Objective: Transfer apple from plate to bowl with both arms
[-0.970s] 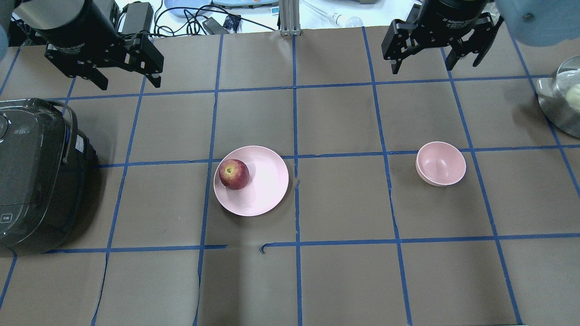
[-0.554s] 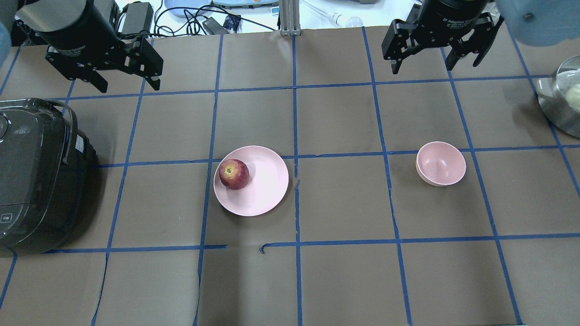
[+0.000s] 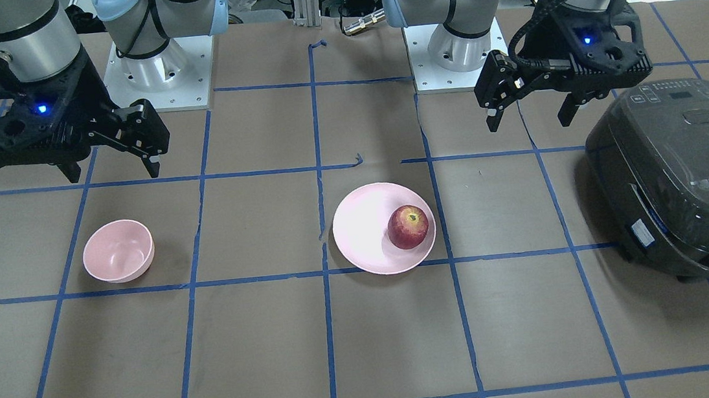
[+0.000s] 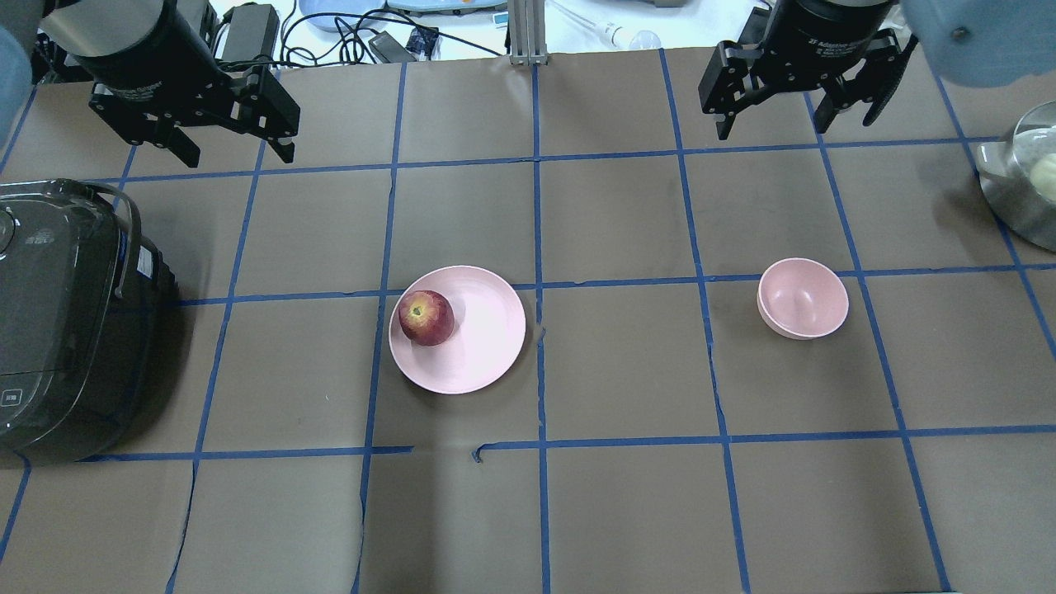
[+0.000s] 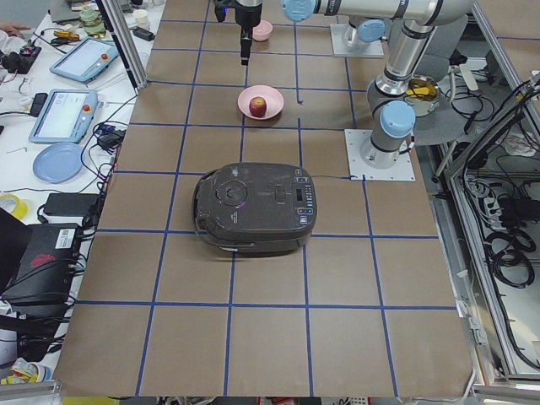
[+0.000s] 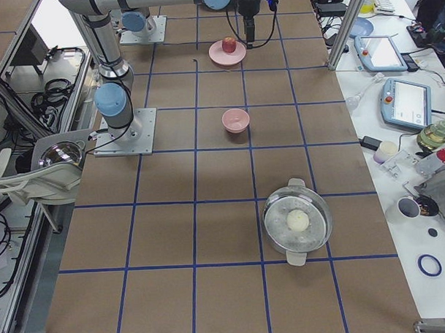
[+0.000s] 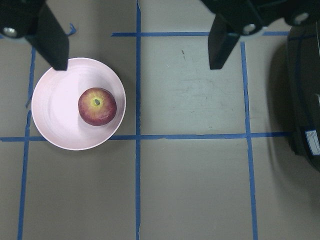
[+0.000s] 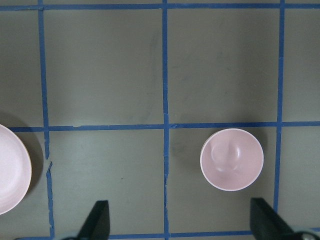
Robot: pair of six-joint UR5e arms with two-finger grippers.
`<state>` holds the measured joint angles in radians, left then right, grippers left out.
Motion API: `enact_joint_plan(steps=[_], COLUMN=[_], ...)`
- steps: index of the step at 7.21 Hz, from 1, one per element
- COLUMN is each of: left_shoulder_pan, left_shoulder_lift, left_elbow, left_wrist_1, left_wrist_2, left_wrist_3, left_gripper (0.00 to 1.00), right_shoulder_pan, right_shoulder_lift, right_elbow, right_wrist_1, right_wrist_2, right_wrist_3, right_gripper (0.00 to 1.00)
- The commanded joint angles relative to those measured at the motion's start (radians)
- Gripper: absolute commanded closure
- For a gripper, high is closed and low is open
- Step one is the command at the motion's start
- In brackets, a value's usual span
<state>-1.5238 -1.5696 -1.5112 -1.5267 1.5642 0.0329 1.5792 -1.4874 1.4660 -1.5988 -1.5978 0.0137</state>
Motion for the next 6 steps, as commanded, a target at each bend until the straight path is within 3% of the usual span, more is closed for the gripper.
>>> enact_joint_plan(steps=[1,3,6], left_shoulder_pan=[-0.002,-0.002,-0.009], left_shoulder_lift=[0.006,-0.001,-0.018], left_elbow=[-0.001,-0.009,-0.056], left_wrist_1=[-0.003,-0.006,0.039], left_wrist_2=[0.000,0.007,-0.003], left_wrist_3=[-0.002,-0.004,-0.053], left_gripper=[0.00,0.00,0.00], right_shoulder_pan=[-0.054,-0.122,-0.153], right_shoulder_lift=[0.007,0.009,0.067], right_elbow=[0.107,0.271,0.515], right_wrist_1=[-0.041,-0.162,-0.453], right_wrist_2=[-0.001,0.001,0.001], right_wrist_3=[-0.067,-0.135,-0.136], right_gripper=[0.00,0.00,0.00])
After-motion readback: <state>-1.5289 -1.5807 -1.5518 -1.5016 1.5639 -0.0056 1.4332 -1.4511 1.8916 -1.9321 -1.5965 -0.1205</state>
